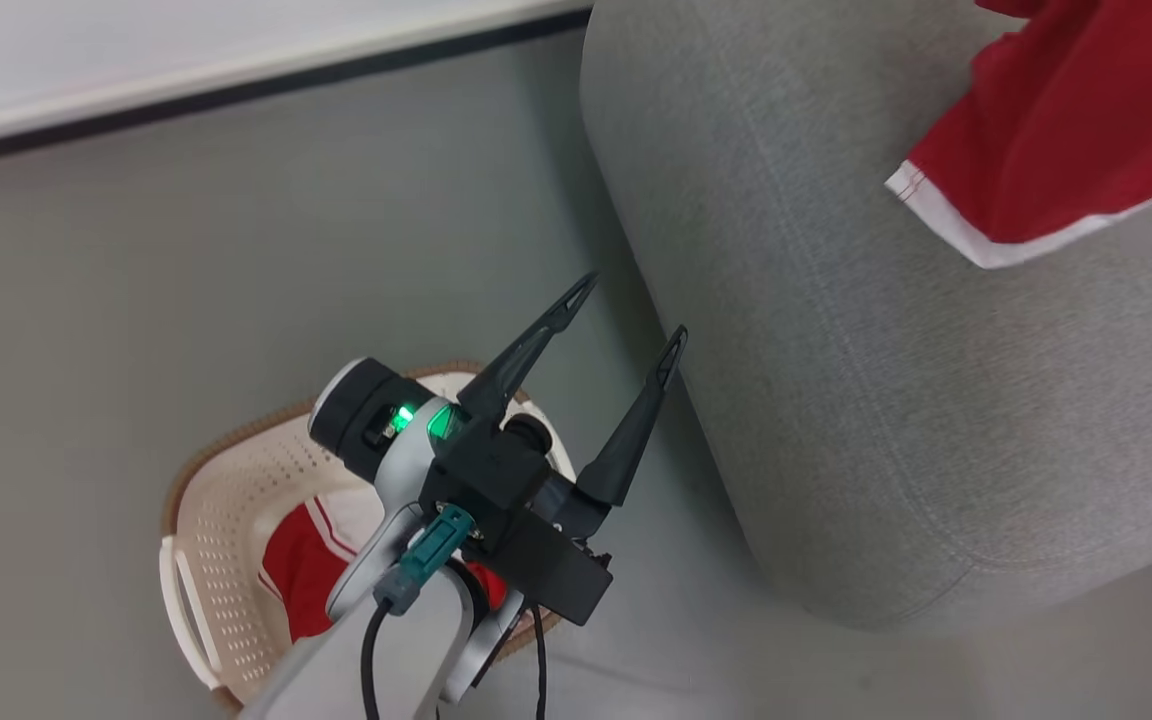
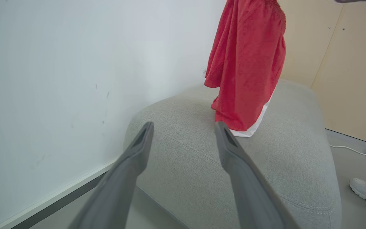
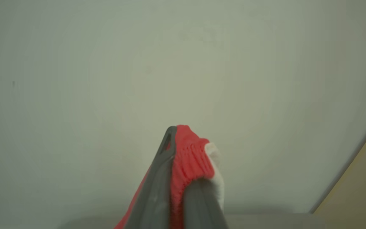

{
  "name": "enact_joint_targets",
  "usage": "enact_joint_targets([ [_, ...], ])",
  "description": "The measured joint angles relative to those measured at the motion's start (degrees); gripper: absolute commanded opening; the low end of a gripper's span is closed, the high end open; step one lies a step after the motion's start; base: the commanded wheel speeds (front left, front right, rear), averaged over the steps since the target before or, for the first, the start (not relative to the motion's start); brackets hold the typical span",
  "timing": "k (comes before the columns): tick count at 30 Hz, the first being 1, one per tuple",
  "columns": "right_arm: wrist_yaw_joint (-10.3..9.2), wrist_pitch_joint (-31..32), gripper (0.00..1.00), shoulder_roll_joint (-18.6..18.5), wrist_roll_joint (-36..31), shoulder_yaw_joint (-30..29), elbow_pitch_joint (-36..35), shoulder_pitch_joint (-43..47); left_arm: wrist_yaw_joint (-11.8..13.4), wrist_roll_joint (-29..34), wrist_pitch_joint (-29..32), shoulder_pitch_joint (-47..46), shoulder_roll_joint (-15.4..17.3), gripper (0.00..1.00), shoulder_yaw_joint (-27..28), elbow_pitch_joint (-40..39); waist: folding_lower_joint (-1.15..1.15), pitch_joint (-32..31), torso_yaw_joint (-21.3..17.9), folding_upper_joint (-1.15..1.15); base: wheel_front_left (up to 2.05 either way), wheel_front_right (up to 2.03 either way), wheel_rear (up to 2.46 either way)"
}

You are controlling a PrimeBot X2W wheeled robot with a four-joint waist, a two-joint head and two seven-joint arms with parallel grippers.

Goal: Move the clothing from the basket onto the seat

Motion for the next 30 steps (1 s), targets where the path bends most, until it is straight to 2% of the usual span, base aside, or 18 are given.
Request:
enact_joint_targets([
  [4,0.0,-0.5,0.0,0.3,1.5,-0.8,3.7,0.8,0.0,1.7,1.3,-1.1,1.0,1.0,-0.2,-1.6,0.0,3.3,0.4,0.0,0.0,0.0,0.0],
  [14,0.01,-2.3,0.0,7.7,5.4,-1.3,12.2,5.4,-0.6,3.7,4.5,-3.7,4.9,1.0,-0.1,-4.7,0.0,11.4,-0.5,0.0,0.0,0.0,0.0],
  [23,0.27,-3.4,0.0,11.2,5.4,-0.1,16.7,7.3,-1.1,5.0,5.5,-4.7,5.6,1.0,-0.1,-3.9,0.0,15.3,-3.0,0.0,0.0,0.0,0.0],
  [24,0.36,-3.6,0.14,11.7,5.4,0.2,17.5,7.4,-1.1,5.0,5.4,-4.7,6.0,1.0,0.0,-3.4,0.0,15.5,-3.7,0.0,0.0,0.0,0.0],
  [25,0.51,-3.6,0.43,11.7,5.3,0.4,17.9,7.5,-1.1,5.0,5.4,-4.7,6.1,1.0,0.1,-3.2,0.0,15.5,-4.0,0.0,0.0,0.0,0.0],
  [26,0.51,-4.0,0.87,11.8,5.3,0.5,18.2,7.7,-1.1,5.0,5.4,-4.7,6.1,1.0,0.2,-3.0,0.0,15.5,-4.3,0.0,0.0,0.0,0.0],
  [27,0.51,-4.1,1.0,11.8,5.3,0.5,18.4,8.1,-1.1,5.0,5.4,-4.7,6.1,1.0,0.2,-2.8,0.0,15.4,-4.5,0.0,0.0,0.0,0.0],
  [30,0.51,-4.2,1.0,12.3,5.2,1.1,18.9,9.7,-1.1,4.9,5.4,-4.6,6.1,1.0,0.4,-2.2,-0.01,14.7,-4.9,0.0,0.0,0.0,0.0],
])
